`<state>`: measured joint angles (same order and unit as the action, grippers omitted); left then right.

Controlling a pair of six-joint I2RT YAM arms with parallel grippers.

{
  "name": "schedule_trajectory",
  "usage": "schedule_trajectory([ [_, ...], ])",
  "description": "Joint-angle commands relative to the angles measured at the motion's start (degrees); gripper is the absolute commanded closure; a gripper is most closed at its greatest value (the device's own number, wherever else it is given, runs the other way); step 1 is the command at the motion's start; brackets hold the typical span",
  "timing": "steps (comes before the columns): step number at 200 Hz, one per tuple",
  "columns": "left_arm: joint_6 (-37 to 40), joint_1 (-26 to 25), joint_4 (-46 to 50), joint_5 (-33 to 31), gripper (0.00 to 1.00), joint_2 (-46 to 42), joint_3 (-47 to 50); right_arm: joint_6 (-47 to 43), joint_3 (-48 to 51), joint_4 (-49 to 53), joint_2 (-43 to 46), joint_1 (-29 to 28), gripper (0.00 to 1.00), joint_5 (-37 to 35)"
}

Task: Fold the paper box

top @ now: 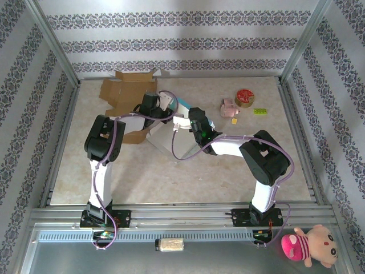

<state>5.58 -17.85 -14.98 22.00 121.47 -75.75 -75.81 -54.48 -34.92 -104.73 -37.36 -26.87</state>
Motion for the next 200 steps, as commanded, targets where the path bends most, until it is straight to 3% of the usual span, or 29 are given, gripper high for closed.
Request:
schedule_trajectory([
  [1, -5.29, 1.05, -7.82, 0.98, 0.61, -7.07, 4.68, -4.31, -1.11, 3.17, 1.98, 0.28, 0.87, 2.13],
  [23, -9.19, 1.64, -13.36, 1.95, 0.51, -13.62, 12.12, -5.76, -1.07, 3.02, 2.07, 0.78, 0.87, 2.66],
  [54, -15.23, 2.21, -15.80, 0.57, 0.48, -23.51, 20.34, -7.38, -0.17, 1.90, 1.78, 1.15, 0.87, 4.64],
  [87, -23.97, 3.02, -9.03, -5.21, 0.48, -30.58, 23.03, -10.12, 3.01, -1.91, 0.36, 0.17, 0.87, 7.42],
  [127, -24.02, 4.10, 3.50, -4.30, 0.43, -32.11, 18.56, -16.38, 7.17, -6.88, -2.04, -1.94, 0.87, 8.52],
  [160, -28.35, 4.67, 19.16, -0.30, 0.39, -28.01, 6.78, -16.27, 7.83, -7.62, -2.49, -3.03, 0.75, 7.29],
  [200, -30.97, 4.73, 17.80, -0.27, 0.39, -26.16, 4.48, -14.33, 7.46, -9.32, -0.20, -4.30, 0.54, 6.81],
])
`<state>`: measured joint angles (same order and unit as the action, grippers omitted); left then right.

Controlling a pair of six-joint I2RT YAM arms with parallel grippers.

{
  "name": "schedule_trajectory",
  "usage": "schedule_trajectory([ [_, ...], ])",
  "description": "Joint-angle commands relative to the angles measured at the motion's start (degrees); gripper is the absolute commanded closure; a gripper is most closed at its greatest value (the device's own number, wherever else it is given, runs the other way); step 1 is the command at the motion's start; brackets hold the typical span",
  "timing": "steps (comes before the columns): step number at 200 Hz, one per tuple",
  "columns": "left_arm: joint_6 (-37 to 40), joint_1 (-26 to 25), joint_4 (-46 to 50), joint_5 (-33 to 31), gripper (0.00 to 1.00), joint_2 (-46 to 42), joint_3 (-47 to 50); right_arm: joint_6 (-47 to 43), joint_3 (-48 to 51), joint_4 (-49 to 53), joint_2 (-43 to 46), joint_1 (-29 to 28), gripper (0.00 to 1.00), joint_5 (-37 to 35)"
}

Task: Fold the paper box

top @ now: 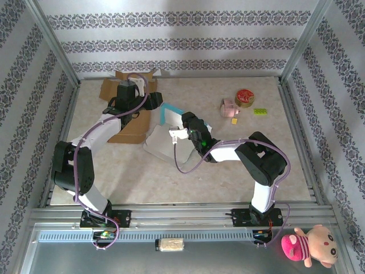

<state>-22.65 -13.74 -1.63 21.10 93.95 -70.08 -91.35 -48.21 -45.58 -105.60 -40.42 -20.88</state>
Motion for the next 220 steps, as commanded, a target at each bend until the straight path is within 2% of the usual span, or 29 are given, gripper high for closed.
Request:
schedule_trajectory([
  [1, -2.69, 0.59, 4.40, 0.57, 0.39, 1.34, -1.27, 1.33, 1.19, 1.40, 0.75, -1.24, 0.54, 0.83],
  [28, -1.72, 0.60, 6.02, -1.60, 0.39, 2.89, -3.72, 3.80, 1.19, 2.28, 3.60, -2.15, 0.31, 0.69],
  [49, -1.69, 0.64, 9.31, -2.31, 0.38, 4.94, -6.93, 7.70, 0.97, 2.69, 6.11, -3.05, 0.23, 0.00],
  [66, -1.98, 0.63, 11.64, -3.07, 0.38, 6.33, -9.37, 14.60, 0.67, 4.37, 9.55, -4.18, 0.18, -0.85],
  [75, -2.11, 0.71, 12.09, -3.05, 0.38, 6.92, -10.20, 21.40, 0.02, 6.35, 12.33, -4.62, 0.14, -1.27],
  [84, -2.45, 0.67, 12.42, -3.17, 0.37, 7.68, -11.00, 31.43, -2.04, 13.17, 15.72, -4.99, 0.13, -1.46],
  [98, -3.02, 0.64, 13.93, -2.68, 0.36, 9.21, -13.38, 53.76, -7.78, 27.80, 21.02, -4.90, 0.09, -1.83],
  [105, -3.09, 0.66, 15.52, -2.28, 0.35, 10.17, -15.01, 66.81, -11.76, 37.59, 22.95, -3.96, 0.09, -0.33],
  [117, -3.06, 0.64, 18.42, -1.51, 0.33, 11.83, -17.95, 87.11, -17.87, 52.87, 25.46, -0.86, 0.16, 6.48],
  [126, -2.96, 0.67, 20.00, -0.84, 0.32, 13.02, -19.87, 99.73, -19.72, 58.76, 26.76, 1.32, 0.23, 10.90],
  [136, -2.80, 0.64, 21.70, -0.19, 0.32, 14.25, -21.82, 108.74, -19.94, 62.38, 28.05, 3.40, 0.34, 15.73],
  [143, -2.75, 0.73, 22.83, 0.42, 0.31, 15.09, -23.14, 113.18, -19.34, 63.60, 29.02, 4.28, 0.39, 18.42],
  [156, -1.93, 0.79, 24.48, 2.33, 0.30, 16.75, -25.39, 119.07, -18.81, 65.71, 30.40, 5.16, 0.41, 21.43],
  [168, -1.14, 0.73, 26.82, 3.66, 0.29, 18.29, -27.82, 127.05, -18.45, 67.62, 31.30, 5.53, 0.43, 19.77],
  [186, 0.36, 0.73, 31.18, 4.82, 0.29, 20.77, -31.51, 137.04, -21.71, 76.18, 30.01, 6.14, 0.35, 15.27],
  [199, 0.90, 0.73, 33.62, 5.35, 0.29, 22.15, -33.58, 141.61, -24.66, 81.44, 27.96, 6.54, 0.34, 13.92],
  [220, 0.86, 0.89, 36.26, 6.60, 0.29, 23.50, -35.83, 147.56, -26.66, 84.45, 24.73, 7.33, 0.32, 13.95],
])
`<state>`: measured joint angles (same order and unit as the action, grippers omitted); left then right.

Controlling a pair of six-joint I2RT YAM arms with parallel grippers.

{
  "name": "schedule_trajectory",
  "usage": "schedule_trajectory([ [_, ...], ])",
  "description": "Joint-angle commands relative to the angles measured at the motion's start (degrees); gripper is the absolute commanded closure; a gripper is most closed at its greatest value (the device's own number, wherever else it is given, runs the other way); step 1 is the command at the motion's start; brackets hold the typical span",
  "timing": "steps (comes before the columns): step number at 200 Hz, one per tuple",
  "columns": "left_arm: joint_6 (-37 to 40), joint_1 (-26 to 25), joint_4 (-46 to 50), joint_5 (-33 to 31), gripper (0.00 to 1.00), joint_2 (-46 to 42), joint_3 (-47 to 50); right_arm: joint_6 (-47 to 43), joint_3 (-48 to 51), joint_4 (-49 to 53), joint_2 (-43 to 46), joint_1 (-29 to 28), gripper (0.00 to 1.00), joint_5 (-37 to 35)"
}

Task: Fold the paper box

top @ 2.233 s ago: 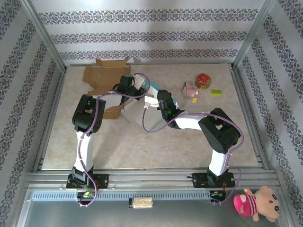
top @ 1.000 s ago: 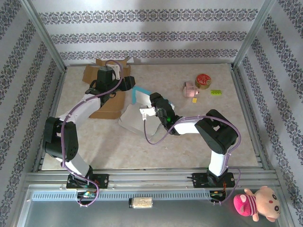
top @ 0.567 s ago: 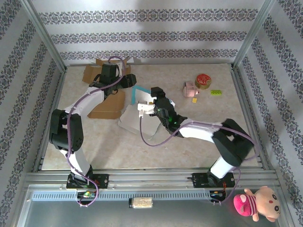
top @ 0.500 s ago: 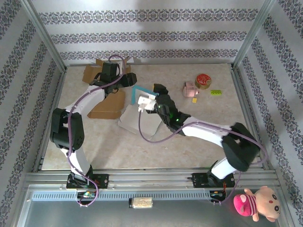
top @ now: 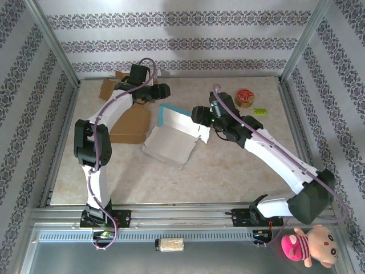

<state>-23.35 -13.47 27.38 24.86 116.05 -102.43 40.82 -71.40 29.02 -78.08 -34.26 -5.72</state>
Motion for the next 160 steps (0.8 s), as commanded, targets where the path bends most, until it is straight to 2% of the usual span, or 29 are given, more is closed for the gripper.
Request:
schedule_trajectory([
  [1, 1.56, 0.63, 7.34, 2.92, 0.29, 1.43, -3.61, 15.59, -3.52, 9.88, -2.96, 1.23, 0.32, -1.22],
  [36, 1.62, 1.16, 8.92, 4.26, 0.29, 2.46, -4.15, 20.15, -2.95, 7.06, -6.42, 3.64, 0.31, 0.56],
  [82, -0.11, 2.27, 8.12, 7.96, 0.31, 4.25, -3.20, 21.95, -5.23, 3.17, -11.42, 3.67, 0.37, 3.64],
  [106, -0.33, 2.84, 7.46, 7.83, 0.33, 4.27, -1.82, 22.63, -5.75, 2.66, -12.91, 3.93, 0.40, 2.43],
  [160, -0.30, 3.54, 6.44, 9.21, 0.51, 4.43, 0.12, 23.70, -6.77, 0.09, -16.82, 4.11, 0.45, 3.64],
])
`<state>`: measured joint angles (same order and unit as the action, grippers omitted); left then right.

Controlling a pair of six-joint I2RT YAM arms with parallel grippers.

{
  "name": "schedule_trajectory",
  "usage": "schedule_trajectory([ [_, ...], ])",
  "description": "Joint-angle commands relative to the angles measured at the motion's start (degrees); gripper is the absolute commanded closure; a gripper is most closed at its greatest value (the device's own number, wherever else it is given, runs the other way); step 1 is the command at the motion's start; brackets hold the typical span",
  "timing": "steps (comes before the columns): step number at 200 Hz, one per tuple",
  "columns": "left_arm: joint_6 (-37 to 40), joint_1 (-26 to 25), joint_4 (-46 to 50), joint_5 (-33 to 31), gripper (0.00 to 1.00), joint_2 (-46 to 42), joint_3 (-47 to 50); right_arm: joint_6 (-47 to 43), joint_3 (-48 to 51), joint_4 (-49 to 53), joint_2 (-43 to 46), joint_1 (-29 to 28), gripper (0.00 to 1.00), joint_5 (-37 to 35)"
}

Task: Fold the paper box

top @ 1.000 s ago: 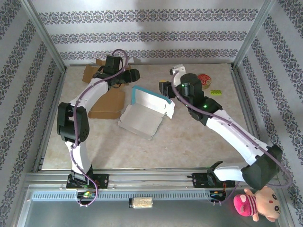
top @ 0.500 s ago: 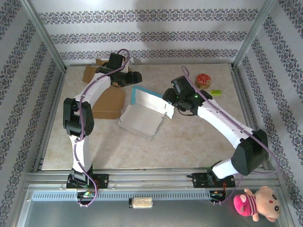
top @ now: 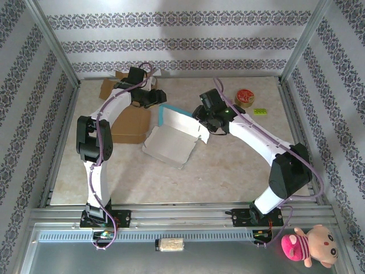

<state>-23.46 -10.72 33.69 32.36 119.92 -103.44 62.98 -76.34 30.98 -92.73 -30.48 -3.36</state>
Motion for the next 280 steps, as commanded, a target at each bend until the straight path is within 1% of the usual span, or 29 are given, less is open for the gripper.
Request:
schedule_trajectory([
  [1, -0.19, 0.79, 0.09, 1.73, 0.51, 0.57, 1.13, 1.53, -1.86, -1.93, -2.27, 0.33, 0.45, 1.31],
  [14, 0.21, 0.83, 0.15, 1.95, 0.59, 0.80, 1.54, 1.47, -2.21, -2.15, -2.87, 0.33, 0.46, 0.48],
  [23, 0.48, 0.94, 0.15, 2.10, 0.61, 0.93, 1.66, 1.53, -2.23, -2.24, -3.07, 0.31, 0.47, -0.18],
  [58, 0.94, 0.95, -0.02, 2.74, 0.63, 0.98, 2.51, 1.79, -1.31, -2.58, -3.75, 0.33, 0.48, 0.02],
  [101, 0.58, 0.95, -1.73, 4.05, 0.65, -0.17, 5.10, 1.44, 1.25, -6.48, -4.56, 0.25, 0.53, 0.59],
  [112, 0.22, 0.94, -2.61, 4.13, 0.65, -0.88, 6.33, 1.12, 1.50, -6.77, -4.86, 0.20, 0.52, 0.37],
  [126, 0.23, 0.94, -3.43, 3.77, 0.65, -1.79, 7.73, -0.87, 1.27, -6.70, -4.38, 0.16, 0.49, 0.05],
  [139, 0.06, 0.90, -4.11, 3.83, 0.63, -2.89, 8.84, -4.13, 0.72, -6.14, -3.04, -0.17, 0.45, -1.57],
  [146, -0.21, 0.93, -4.78, 4.08, 0.60, -3.53, 9.59, -6.72, 0.59, -6.13, -2.17, -0.28, 0.43, -2.30],
  [162, -0.92, 0.89, -6.93, 4.83, 0.47, -5.13, 10.99, -13.00, -0.01, -5.24, -0.59, 0.12, 0.38, -3.14],
  [166, -1.16, 0.88, -7.45, 4.75, 0.45, -5.57, 11.22, -15.00, -0.12, -5.00, -0.45, 0.42, 0.37, -3.16],
  [188, -1.32, 0.97, -9.92, 3.76, 0.44, -7.88, 12.76, -28.49, -0.56, -4.44, -0.76, 2.33, 0.31, -1.75],
  [200, -1.19, 1.05, -11.31, 3.50, 0.44, -9.09, 13.70, -33.36, -0.57, -4.08, -1.34, 4.20, 0.29, 0.40],
  [218, -0.95, 1.14, -13.02, 3.25, 0.44, -11.17, 15.26, -39.42, -1.03, -4.06, -2.25, 7.21, 0.24, 8.19],
  [232, -0.54, 1.05, -13.97, 3.24, 0.43, -12.74, 16.74, -40.42, -2.11, -3.28, -2.88, 8.86, 0.22, 14.24],
  [242, -0.36, 1.05, -14.48, 3.03, 0.41, -13.90, 17.82, -39.80, -2.67, -2.95, -2.99, 9.29, 0.23, 17.01],
  [280, -2.86, 1.05, -13.00, 0.27, 0.38, -17.62, 22.64, -34.98, -0.93, -2.36, 0.41, 8.72, 0.31, 16.69],
])
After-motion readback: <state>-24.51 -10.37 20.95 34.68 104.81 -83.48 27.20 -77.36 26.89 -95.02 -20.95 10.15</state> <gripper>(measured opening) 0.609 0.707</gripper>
